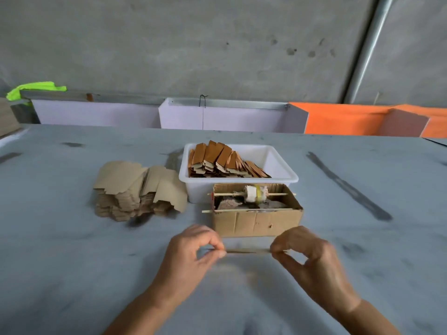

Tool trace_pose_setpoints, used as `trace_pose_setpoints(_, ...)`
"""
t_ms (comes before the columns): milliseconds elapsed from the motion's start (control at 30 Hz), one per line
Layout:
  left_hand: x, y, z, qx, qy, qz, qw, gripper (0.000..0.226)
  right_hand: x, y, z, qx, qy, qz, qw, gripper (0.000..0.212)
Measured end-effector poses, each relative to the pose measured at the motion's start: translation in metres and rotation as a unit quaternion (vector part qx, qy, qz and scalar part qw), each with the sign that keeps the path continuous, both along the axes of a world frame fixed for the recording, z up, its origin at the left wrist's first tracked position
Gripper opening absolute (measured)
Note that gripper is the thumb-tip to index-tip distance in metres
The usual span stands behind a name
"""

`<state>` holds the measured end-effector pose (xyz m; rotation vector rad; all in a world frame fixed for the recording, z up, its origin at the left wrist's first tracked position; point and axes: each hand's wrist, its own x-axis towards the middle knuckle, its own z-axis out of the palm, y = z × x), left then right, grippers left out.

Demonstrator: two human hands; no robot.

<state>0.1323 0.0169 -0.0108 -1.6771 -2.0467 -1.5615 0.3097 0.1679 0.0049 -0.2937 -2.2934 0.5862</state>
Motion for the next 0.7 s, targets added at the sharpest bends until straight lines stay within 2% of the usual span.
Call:
trace_pose_setpoints(133, 0.013, -0.013, -0.022, -0.074, 0.180, -0.053, 0.979, 0.008, 0.022, -0.007, -0.028, 0.116, -0.085, 0.055, 0.988, 0.017)
trace_pose_setpoints(167, 0.016, -0.014, -0.026, -0.084, 0.214, -0.062, 0.971, 0.007, 0.026, -0.009, -0.032, 0.131, -0.101, 0.061, 0.984, 0.021)
trace_pose_setpoints(233, 0.020, -0.016, -0.030, -0.105, 0.255, -0.068, 0.959, 0.006, 0.030, -0.012, -0.035, 0.140, -0.132, 0.067, 0.979, 0.027)
trace_pose_setpoints(267, 0.021, -0.017, -0.031, -0.112, 0.261, -0.064, 0.957, 0.005, 0.030, -0.013, -0.034, 0.140, -0.146, 0.065, 0.977, 0.019)
trace_pose_setpoints(333, 0.023, -0.018, -0.032, -0.124, 0.238, -0.060, 0.961, 0.005, 0.031, -0.015, -0.033, 0.136, -0.168, 0.055, 0.975, 0.006)
trace_pose_setpoints(433, 0.026, -0.019, -0.035, -0.152, 0.180, -0.051, 0.971, 0.004, 0.031, -0.017, -0.032, 0.105, -0.190, 0.047, 0.975, 0.007)
trace_pose_setpoints(500, 0.026, -0.019, -0.039, -0.169, 0.108, -0.032, 0.979, 0.002, 0.032, -0.018, -0.036, 0.060, -0.196, 0.026, 0.978, 0.012)
trace_pose_setpoints(567, 0.028, -0.017, -0.042, -0.189, 0.048, 0.002, 0.981, 0.003, 0.030, -0.020, -0.040, 0.004, -0.189, -0.023, 0.982, 0.012)
trace_pose_setpoints(633, 0.032, -0.014, -0.043, -0.210, 0.031, 0.040, 0.976, 0.004, 0.025, -0.023, -0.043, -0.046, -0.212, -0.084, 0.973, 0.005)
trace_pose_setpoints(700, 0.036, -0.010, -0.045, -0.227, 0.026, 0.076, 0.971, 0.006, 0.018, -0.024, -0.045, -0.088, -0.233, -0.129, 0.960, 0.007)
